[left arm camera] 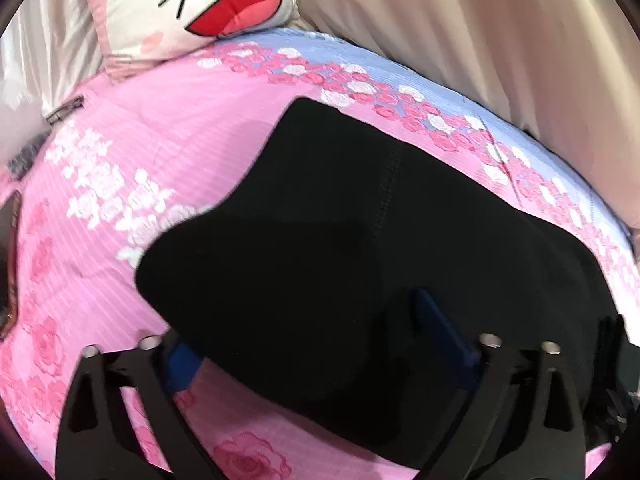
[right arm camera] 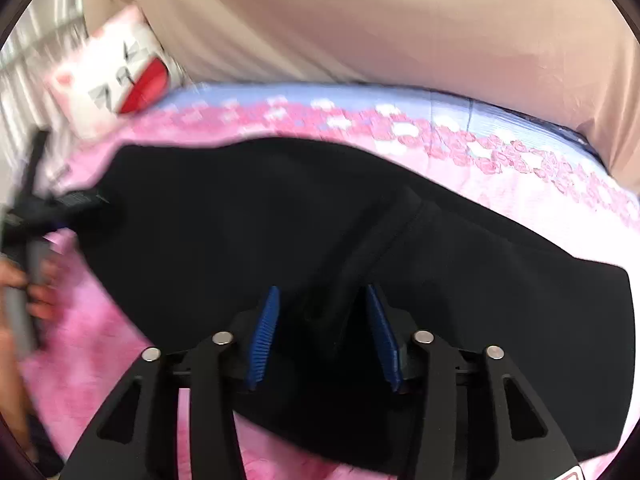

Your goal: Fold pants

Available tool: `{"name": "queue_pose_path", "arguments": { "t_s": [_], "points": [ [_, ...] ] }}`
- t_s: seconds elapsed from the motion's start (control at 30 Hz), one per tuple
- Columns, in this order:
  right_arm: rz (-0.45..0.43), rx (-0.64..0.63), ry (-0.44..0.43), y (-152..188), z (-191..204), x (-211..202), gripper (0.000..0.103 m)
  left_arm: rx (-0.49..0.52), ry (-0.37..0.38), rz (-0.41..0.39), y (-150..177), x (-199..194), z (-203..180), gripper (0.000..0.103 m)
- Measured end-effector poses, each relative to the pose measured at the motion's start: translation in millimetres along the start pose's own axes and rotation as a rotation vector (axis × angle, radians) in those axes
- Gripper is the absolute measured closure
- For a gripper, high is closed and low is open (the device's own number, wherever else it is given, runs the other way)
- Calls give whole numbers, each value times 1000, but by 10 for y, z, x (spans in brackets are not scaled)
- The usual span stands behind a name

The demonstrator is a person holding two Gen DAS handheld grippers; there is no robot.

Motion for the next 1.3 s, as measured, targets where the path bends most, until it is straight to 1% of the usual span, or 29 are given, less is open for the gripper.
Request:
{"name": "queue_pose_path", "arguments": {
  "t_s": [0.03, 0.07, 0.1, 0.13, 0.23, 0.3, 0.37, 0.43, 0.47, 0.5, 0.53, 0.57, 0.6, 0.63, 0.67, 0.73, 0.77, 0.8, 0.83, 0.87, 0.9, 0.97, 1.0, 1.07, 1.1, 1.17, 1.2, 1.27, 1.3],
  "points": [
    [-41, 34, -14, -13, -72, -172, 47, -3, 1, -9, -12, -13, 16, 47],
    [-75, 65, 1, -19, -177, -332, 39, -13, 29, -13, -32, -31, 33, 59],
    [-98, 83, 20, -26, -274, -442, 37, -21, 61, -8, -51, -34, 36, 72],
    [-123, 106, 44, -14, -408, -597, 35, -29, 84, 0, -70, -35, 28, 79],
    [-176, 180, 137, 62, -840, -943, 35, 13, 70, -20, -122, -140, -141, 84],
    [-200, 247, 186, 190, -1111, -1150, 34, 84, 91, -82, -164, -404, -403, 85],
    [-223, 323, 215, 342, -1367, -1319, 33, 182, 146, -158, -154, -779, -824, 85],
    [-241, 376, 227, 453, -1563, -1403, 33, 281, 217, -220, -59, -1090, -1263, 84],
    [-246, 396, 230, 508, -1625, -1426, 33, 352, 280, -236, 45, -1248, -1575, 83],
    [-246, 410, 228, 558, -1680, -1432, 33, 402, 325, -227, 154, -1316, -1833, 77],
    [-243, 420, 222, 595, -1728, -1444, 33, 444, 365, -206, 276, -1335, -2076, 59],
    [-240, 429, 216, 641, -1756, -1439, 33, 509, 403, -161, 466, -1300, -2387, 45],
    [-236, 437, 209, 684, -1779, -1430, 33, 553, 388, -117, 615, -1221, -2587, 38],
    [-232, 439, 209, 700, -1797, -1404, 33, 585, 370, -79, 758, -1145, -2739, 38],
    [-225, 441, 211, 734, -1830, -1408, 33, 618, 385, -35, 928, -1083, -2884, 38],
    [-218, 443, 211, 799, -1855, -1416, 33, 639, 414, 6, 1092, -1043, -2982, 37],
    [-211, 444, 206, 823, -1868, -1405, 33, 643, 433, 18, 1147, -1043, -2981, 32],
    [-201, 441, 199, 834, -1872, -1378, 33, 643, 437, 15, 1164, -1056, -2945, 14],
    [-200, 425, 200, 837, -1877, -1336, 33, 645, 435, -1, 1162, -1090, -2888, 5],
    [-195, 425, 199, 835, -1881, -1299, 33, 650, 430, -43, 1156, -1141, -2824, 5],
    [-192, 426, 193, 827, -1884, -1264, 33, 658, 406, -72, 1159, -1170, -2789, 5],
    [-187, 444, 158, 794, -1865, -1191, 33, 677, 307, -107, 1151, -1157, -2784, 5],
    [-191, 446, 124, 760, -1823, -1169, 33, 670, 302, -128, 1138, -1236, -2749, 5],
    [-194, 431, 62, 700, -1721, -1145, 33, 653, 337, -169, 1076, -1401, -2648, 5],
    [-190, 427, 23, 671, -1662, -1122, 33, 644, 330, -199, 1004, -1482, -2579, 5],
    [-152, 425, -106, 604, -1519, -988, 32, 630, 266, -253, 849, -1533, -2451, 5],
    [-129, 425, -156, 563, -1441, -888, 32, 621, 216, -270, 775, -1516, -2357, 5],
    [-94, 400, -169, 485, -1324, -732, 32, 587, 121, -281, 637, -1413, -2133, 5],
    [-80, 387, -165, 450, -1277, -667, 32, 566, 93, -274, 601, -1356, -2018, 5]
  ]
}}
Point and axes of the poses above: each gripper's, at about its wrist camera, not at the fingertips, and x roughly the way its jaws point, z to its left, y to its underside, the point moved 3 cm from there along x, roughly the way its jaws point
